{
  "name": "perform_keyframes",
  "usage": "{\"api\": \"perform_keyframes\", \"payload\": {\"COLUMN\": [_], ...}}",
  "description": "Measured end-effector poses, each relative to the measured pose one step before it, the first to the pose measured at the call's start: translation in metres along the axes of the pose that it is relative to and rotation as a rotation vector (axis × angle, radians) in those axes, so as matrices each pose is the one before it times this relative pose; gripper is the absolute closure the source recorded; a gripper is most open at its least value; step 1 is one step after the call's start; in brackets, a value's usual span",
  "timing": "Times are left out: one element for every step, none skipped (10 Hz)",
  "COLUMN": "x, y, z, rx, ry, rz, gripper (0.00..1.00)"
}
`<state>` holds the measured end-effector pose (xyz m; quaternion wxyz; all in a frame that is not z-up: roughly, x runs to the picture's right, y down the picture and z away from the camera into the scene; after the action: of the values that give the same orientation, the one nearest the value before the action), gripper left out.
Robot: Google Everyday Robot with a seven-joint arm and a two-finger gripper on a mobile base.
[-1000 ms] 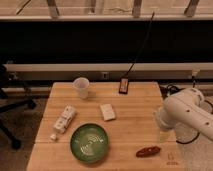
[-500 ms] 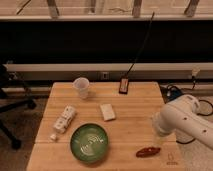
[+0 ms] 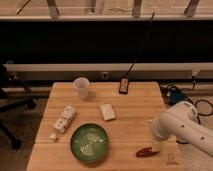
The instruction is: Place the pepper in the ceramic cup
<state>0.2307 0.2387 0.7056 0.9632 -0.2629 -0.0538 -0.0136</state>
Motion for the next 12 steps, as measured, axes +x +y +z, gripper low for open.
{"api": "perform_keyframes", "payload": {"x": [0.00062, -0.00023, 0.00009, 0.00031, -0.00037, 0.00027, -0.00061, 0.00014, -0.00051, 0.00022, 0.00009, -0.00069], "y": [0.00076, 0.00078, 0.00064, 0.00054, 0.00046, 0.00109, 0.00014, 0.00109, 0.00089, -0.00066, 0.00071, 0.00034], "z": [0.00303, 0.00510, 0.00539, 0.00291, 0.00189, 0.00311, 0.00277, 0.00484, 0.00336, 0.00082, 0.00202, 0.00276], "rx": [-0.00003, -0.00235, -0.00154, 0.00090, -0.00004, -0.00184, -0.00016, -0.00186, -0.00076, 0.00206, -0.00143, -0.00021], "ry": [-0.00265, -0.00643, -0.00556, -0.00190, -0.00364, -0.00355, -0.00367, -0.00361, -0.00417, -0.00201, -0.00266, -0.00548], "rz": [0.00280, 0.00499, 0.00511, 0.00147, 0.00038, 0.00152, -0.00037, 0.00147, 0.00187, 0.00177, 0.00189, 0.00304], "gripper": [0.20, 0.20, 0.20, 0.20, 0.20, 0.20, 0.20, 0.20, 0.20, 0.20, 0.20, 0.20]}}
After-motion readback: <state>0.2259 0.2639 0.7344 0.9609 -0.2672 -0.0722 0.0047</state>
